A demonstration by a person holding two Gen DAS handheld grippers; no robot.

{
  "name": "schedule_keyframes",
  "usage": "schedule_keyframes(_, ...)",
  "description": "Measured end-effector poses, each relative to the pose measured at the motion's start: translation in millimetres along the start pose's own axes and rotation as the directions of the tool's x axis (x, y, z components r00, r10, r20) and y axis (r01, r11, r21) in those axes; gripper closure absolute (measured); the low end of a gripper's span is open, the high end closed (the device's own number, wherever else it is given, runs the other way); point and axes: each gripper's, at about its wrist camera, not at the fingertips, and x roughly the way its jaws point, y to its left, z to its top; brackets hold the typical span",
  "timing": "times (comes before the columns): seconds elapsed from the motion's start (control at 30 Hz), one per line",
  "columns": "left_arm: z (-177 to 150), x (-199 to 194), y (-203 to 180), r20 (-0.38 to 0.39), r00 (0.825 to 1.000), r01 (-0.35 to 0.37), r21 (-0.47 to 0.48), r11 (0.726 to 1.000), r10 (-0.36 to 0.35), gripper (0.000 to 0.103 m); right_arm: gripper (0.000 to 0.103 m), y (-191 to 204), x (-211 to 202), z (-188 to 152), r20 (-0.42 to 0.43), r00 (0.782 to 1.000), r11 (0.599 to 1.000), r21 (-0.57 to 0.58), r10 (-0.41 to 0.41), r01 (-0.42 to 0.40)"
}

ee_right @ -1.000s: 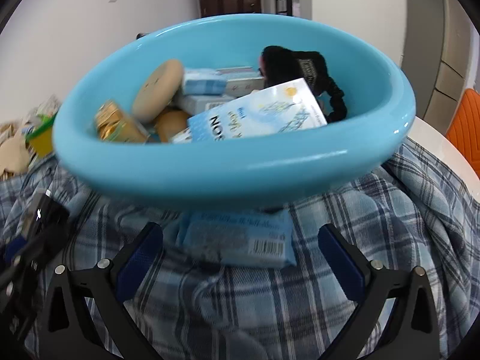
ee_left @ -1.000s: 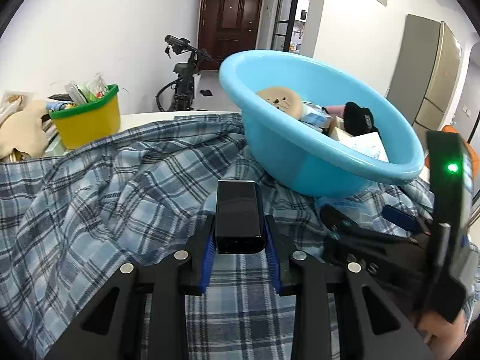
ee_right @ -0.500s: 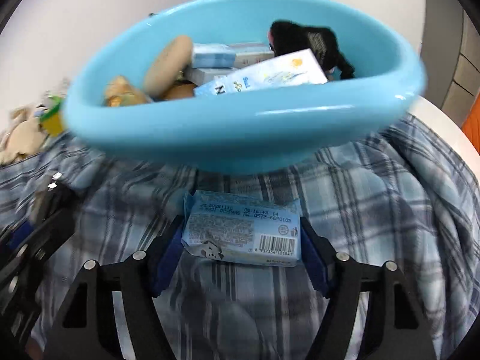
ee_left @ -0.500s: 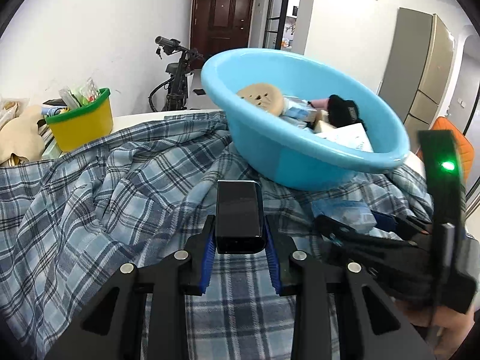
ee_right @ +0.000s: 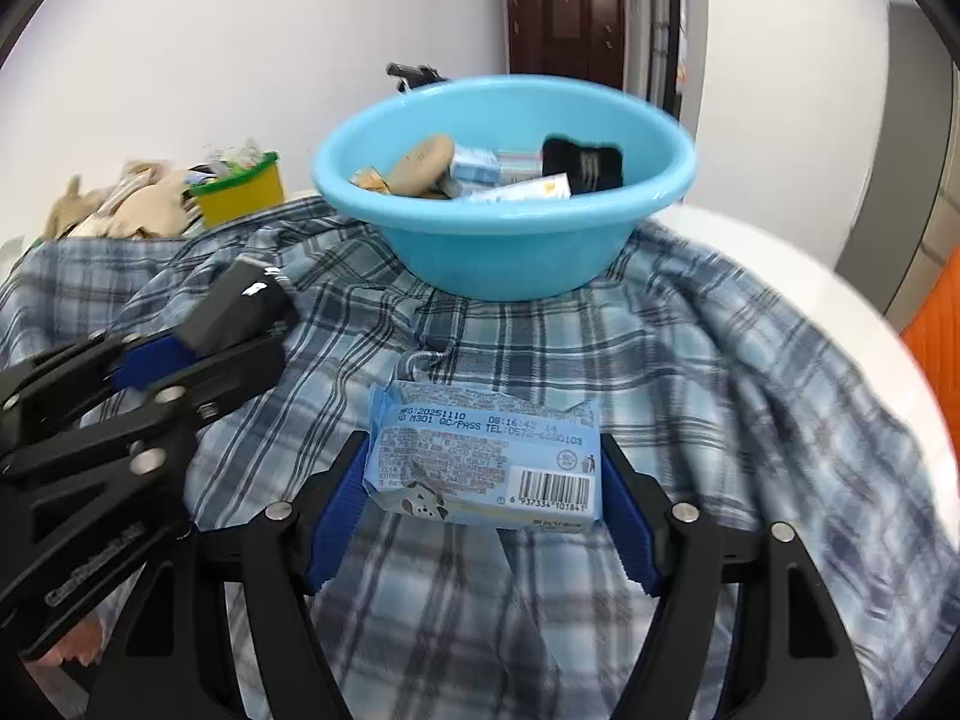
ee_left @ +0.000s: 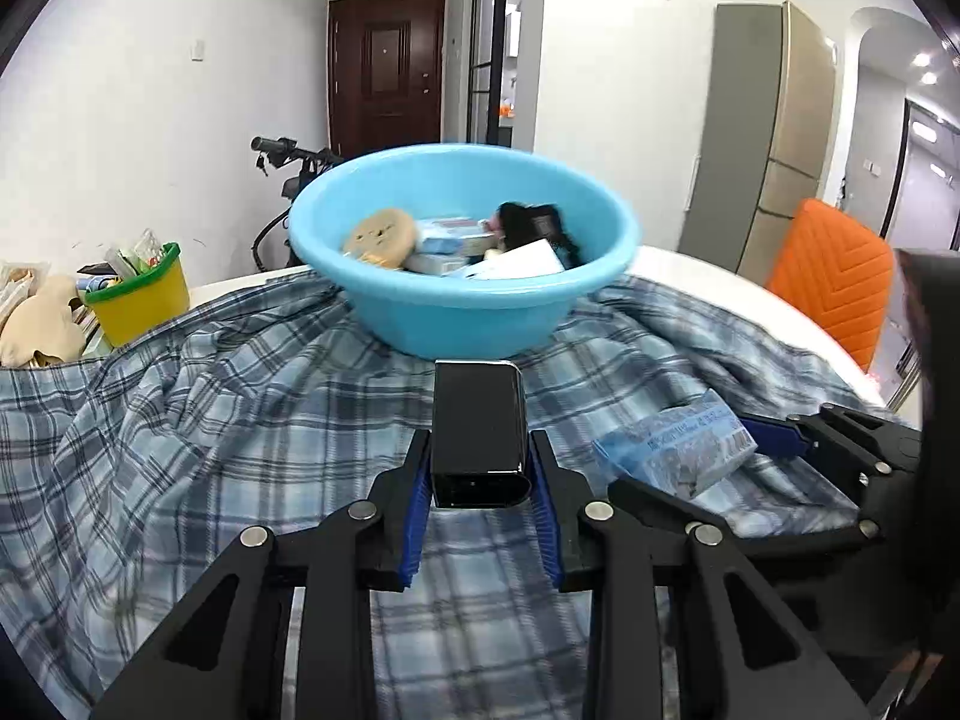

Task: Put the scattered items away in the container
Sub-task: 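Grasp the clear blue-labelled pack with the right gripper while the left holds the box, then lift the black box and blue-labelled pack up over the blue basin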

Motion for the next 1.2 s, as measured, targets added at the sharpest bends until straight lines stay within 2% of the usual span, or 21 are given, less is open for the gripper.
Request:
schedule_keyframes(0.1, -4, -12, -12, 0.039, 0.999, -0.013, -0.005, 1.000, 0.013, 0.071, 0.032, -8, -24, -6, 0.032, 0.999, 1.000, -0.004, -0.006, 0.006)
schedule_keyframes(0.3, -12, -20, -17, 0.029, 0.999, -0.027, -0.003, 1.000, 0.028, 0.071, 0.032, -30, -51, -16, 0.093, 0.994, 0.998, 0.027, -0.059, 0.057)
schedule_keyframes(0.43, -16, -22, -13, 0.025, 0.999, -0.042, -0.006, 0.999, 0.042, 0.071, 0.032, -40, -55, -21, 0.091, 0.995, 0.998, 0.062, -0.027, 0.021)
schedule_keyframes(0.67, -18, -27, -11, 0.023, 0.999, -0.036, -0.011, 0.999, 0.036, 0.071, 0.032, -34, -65, -21, 0.145, 0.989, 0.999, 0.044, -0.014, 0.007)
schedule_keyframes(0.77, -9, -34, -8, 0.061, 0.997, -0.052, -0.013, 0.999, 0.052, 0.071, 0.032, -30, -74, -8, 0.187, 0.982, 1.000, 0.022, -0.008, 0.004)
schedule_keyframes(0.9, 21, -44, -1, 0.117, 0.992, -0.043, -0.019, 0.999, 0.045, 0.071, 0.032, -27, -85, 22, 0.253, 0.967, 1.000, 0.007, -0.007, 0.005)
schedule_keyframes(1.0, 49, -50, 1, 0.187, 0.981, -0.061, 0.004, 0.998, 0.059, 0.071, 0.032, -26, -91, 50, 0.319, 0.948, 1.000, -0.004, -0.018, 0.020)
schedule_keyframes(1.07, 70, -48, 5, 0.212, 0.977, -0.018, 0.001, 1.000, 0.018, 0.071, 0.032, -25, -91, 72, 0.357, 0.934, 0.999, -0.016, -0.021, 0.028)
schedule_keyframes(1.2, 104, -29, 9, 0.269, 0.962, -0.053, 0.023, 0.998, 0.045, 0.071, 0.032, -28, -83, 111, 0.424, 0.905, 0.999, -0.016, -0.027, 0.037)
